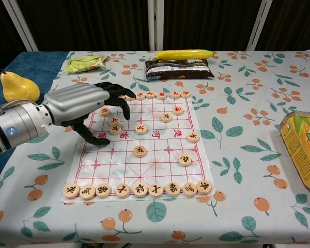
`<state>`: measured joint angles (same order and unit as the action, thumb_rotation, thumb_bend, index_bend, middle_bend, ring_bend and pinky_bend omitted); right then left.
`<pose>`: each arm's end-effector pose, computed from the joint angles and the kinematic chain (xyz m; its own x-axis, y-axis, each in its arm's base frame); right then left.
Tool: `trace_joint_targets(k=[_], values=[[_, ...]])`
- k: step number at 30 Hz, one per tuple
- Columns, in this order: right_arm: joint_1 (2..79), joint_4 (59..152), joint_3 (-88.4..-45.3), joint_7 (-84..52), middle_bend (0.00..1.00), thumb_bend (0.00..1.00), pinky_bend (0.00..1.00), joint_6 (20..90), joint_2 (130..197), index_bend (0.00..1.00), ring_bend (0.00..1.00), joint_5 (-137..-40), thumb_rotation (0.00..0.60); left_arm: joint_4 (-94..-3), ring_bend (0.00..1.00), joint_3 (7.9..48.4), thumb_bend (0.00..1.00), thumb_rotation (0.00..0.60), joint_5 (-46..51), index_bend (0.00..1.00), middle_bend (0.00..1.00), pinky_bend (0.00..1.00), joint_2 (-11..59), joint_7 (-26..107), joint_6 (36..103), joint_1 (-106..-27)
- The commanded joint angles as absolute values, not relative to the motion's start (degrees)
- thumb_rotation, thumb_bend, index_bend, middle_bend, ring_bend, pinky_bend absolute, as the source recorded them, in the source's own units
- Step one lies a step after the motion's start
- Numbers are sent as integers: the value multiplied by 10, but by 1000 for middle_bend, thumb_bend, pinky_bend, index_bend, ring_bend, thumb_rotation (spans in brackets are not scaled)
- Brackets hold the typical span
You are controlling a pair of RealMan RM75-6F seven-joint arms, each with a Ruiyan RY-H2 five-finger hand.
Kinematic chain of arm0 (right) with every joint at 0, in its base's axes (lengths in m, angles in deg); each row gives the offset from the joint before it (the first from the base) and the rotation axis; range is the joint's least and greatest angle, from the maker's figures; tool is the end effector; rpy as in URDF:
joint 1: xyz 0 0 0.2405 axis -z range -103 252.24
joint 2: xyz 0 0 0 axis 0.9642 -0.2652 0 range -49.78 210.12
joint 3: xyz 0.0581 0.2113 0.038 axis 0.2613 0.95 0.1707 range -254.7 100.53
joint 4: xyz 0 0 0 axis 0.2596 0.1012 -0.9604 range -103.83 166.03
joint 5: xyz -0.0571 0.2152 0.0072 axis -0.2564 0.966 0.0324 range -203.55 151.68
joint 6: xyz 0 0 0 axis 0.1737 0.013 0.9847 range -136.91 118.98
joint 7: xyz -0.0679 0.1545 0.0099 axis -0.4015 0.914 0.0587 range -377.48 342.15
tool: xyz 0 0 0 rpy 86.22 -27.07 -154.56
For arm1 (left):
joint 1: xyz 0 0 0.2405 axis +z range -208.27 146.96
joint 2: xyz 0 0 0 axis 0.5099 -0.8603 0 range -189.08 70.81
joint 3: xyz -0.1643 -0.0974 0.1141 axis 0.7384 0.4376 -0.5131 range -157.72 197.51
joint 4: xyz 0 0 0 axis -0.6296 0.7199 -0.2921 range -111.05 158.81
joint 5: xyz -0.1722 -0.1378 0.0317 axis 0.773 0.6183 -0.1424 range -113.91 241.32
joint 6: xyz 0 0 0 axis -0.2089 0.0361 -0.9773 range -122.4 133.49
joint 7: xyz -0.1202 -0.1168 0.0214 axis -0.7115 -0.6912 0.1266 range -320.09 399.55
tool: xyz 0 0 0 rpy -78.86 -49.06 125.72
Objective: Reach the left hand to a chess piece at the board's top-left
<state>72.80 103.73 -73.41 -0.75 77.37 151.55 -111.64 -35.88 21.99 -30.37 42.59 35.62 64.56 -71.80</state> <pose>-0.3486 -0.1931 0.1406 0.3218 0.0354 0.9461 -0.9457 0.0603 0.3194 -0.1301 0.3186 -0.0965 0.4987 0.2140 0.8399 0.7155 -0.6485 -0.2596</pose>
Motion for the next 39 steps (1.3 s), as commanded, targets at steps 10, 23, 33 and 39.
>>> trace_joint_targets(k=[10, 23, 33, 39], values=[[729, 1031, -735, -3, 0, 128, 0, 771, 1518, 0, 0, -1115, 600, -350, 0, 215, 251, 600, -293, 394, 66, 0, 430, 359, 646, -724], [728, 1032, -735, -6, 0, 139, 0, 764, 1519, 0, 0, -1112, 600, -340, 0, 210, 288, 600, -290, 427, 74, 0, 436, 361, 646, -733], [729, 1030, -734, -5, 0, 143, 0, 763, 1519, 0, 0, -1110, 600, -329, 0, 205, 304, 600, -285, 449, 74, 0, 442, 359, 641, -737], [729, 1027, -735, -3, 0, 144, 0, 761, 1521, 0, 0, -1110, 600, -326, 0, 205, 304, 600, -283, 455, 75, 0, 444, 359, 641, -739]])
